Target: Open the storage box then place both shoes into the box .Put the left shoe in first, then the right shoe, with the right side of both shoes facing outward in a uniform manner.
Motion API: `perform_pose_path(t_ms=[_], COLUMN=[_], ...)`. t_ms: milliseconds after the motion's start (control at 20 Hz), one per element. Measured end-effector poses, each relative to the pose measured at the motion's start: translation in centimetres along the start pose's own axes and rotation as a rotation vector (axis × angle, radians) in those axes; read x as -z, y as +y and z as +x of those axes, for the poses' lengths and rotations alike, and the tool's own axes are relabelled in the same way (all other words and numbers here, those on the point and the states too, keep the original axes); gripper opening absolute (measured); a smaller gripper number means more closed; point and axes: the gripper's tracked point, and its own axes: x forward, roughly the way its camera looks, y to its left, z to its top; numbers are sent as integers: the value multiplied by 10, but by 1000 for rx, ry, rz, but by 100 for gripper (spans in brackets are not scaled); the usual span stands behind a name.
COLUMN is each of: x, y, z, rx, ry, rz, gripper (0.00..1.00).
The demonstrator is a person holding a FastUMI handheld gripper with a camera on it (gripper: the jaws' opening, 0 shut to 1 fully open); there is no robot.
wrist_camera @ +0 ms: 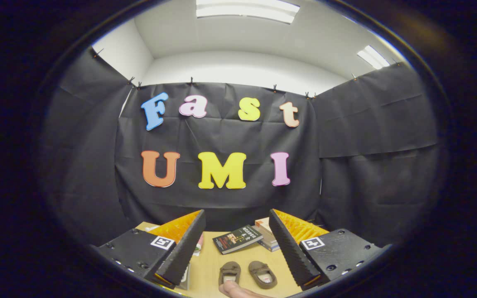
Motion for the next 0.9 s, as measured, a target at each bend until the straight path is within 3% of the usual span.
perform_pose_path(t_ms=[600,900], x=[32,107], y=[9,11], z=[14,46], rx=[24,-40], ry=[72,197], rz=[-47,-104], gripper=[95,95])
